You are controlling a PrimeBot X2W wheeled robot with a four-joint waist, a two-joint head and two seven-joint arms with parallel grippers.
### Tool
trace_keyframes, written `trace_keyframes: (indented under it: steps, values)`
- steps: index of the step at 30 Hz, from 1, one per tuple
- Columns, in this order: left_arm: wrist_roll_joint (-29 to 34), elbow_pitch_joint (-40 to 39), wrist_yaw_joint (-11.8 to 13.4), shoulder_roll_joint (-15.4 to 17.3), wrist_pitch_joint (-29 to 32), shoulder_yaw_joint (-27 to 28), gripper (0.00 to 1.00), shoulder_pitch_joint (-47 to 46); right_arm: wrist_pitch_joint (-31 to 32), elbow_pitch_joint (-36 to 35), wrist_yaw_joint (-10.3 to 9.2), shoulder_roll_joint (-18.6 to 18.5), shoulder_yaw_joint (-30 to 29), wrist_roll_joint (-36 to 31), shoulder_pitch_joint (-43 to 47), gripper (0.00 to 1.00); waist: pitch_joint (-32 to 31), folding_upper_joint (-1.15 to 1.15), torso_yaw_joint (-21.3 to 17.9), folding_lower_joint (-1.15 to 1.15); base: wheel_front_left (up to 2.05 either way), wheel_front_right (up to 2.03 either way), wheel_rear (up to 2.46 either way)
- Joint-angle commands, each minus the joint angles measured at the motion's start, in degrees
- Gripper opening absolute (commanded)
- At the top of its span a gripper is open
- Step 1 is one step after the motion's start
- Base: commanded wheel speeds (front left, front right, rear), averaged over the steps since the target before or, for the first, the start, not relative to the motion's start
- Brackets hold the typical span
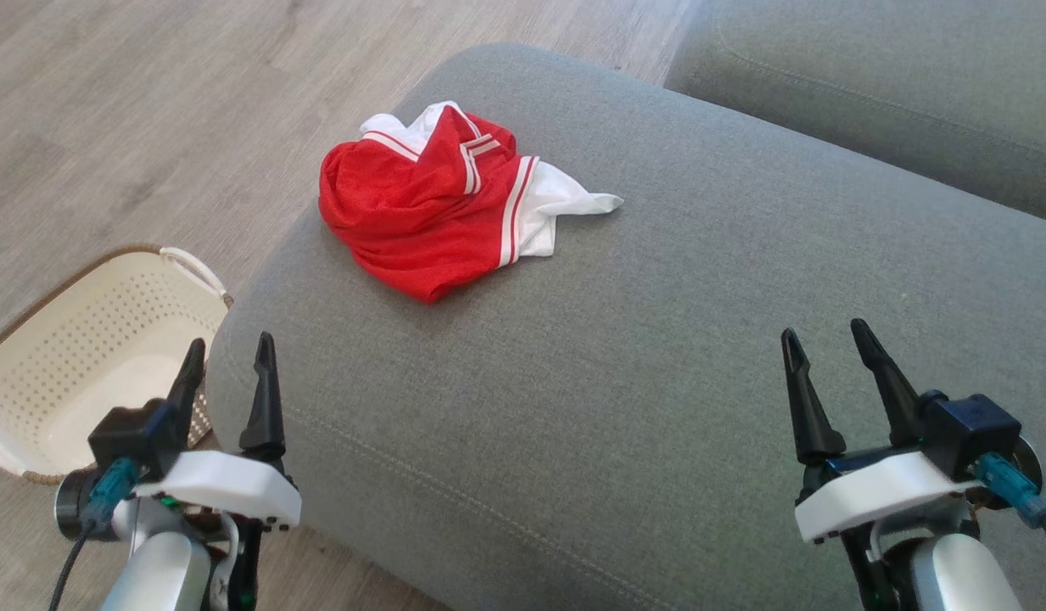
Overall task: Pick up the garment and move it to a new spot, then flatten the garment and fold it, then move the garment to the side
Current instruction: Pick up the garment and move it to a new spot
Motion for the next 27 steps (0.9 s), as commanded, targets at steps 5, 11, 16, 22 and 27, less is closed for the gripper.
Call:
trace_keyframes:
  steps: [5, 11, 16, 22, 27]
  values:
    - [0.7, -1.5, -1.3, 0.1, -0.8, 2.0, 1.0, -4.1, 0.0, -2.6, 0.2, -0.3, 0.7, -0.1, -2.9, 1.0, 0.7, 0.0, -0.1, 0.0, 0.0, 0.0, 0.0]
    - [1.0, -0.5, -3.2, -1.2, -0.8, 1.9, 1.0, -8.9, 0.9, -4.0, 0.2, -0.3, 1.2, -0.6, -4.1, 1.0, 3.2, 0.0, -2.4, 0.0, 0.0, 0.0, 0.0]
    - [0.6, 2.0, -4.7, -1.3, -0.8, 3.2, 1.0, -13.0, 1.6, -4.8, 0.2, -0.3, 3.0, -0.8, -6.1, 1.0, 5.6, 0.0, -6.2, 0.0, 0.0, 0.0, 0.0]
    - [-0.6, 11.1, -7.5, -0.4, -0.7, 4.3, 1.0, -21.4, 2.2, -5.8, 0.2, -0.3, 3.9, -1.9, -9.0, 1.0, 10.2, 0.0, -11.9, 0.0, 0.0, 0.0, 0.0]
    - [-3.4, 24.2, -11.4, 1.6, 1.6, 5.4, 1.0, -29.2, 1.6, -5.8, 0.2, -0.3, 4.7, -1.9, -11.2, 1.0, 13.8, 0.0, -16.6, 0.0, 0.0, 0.0, 0.0]
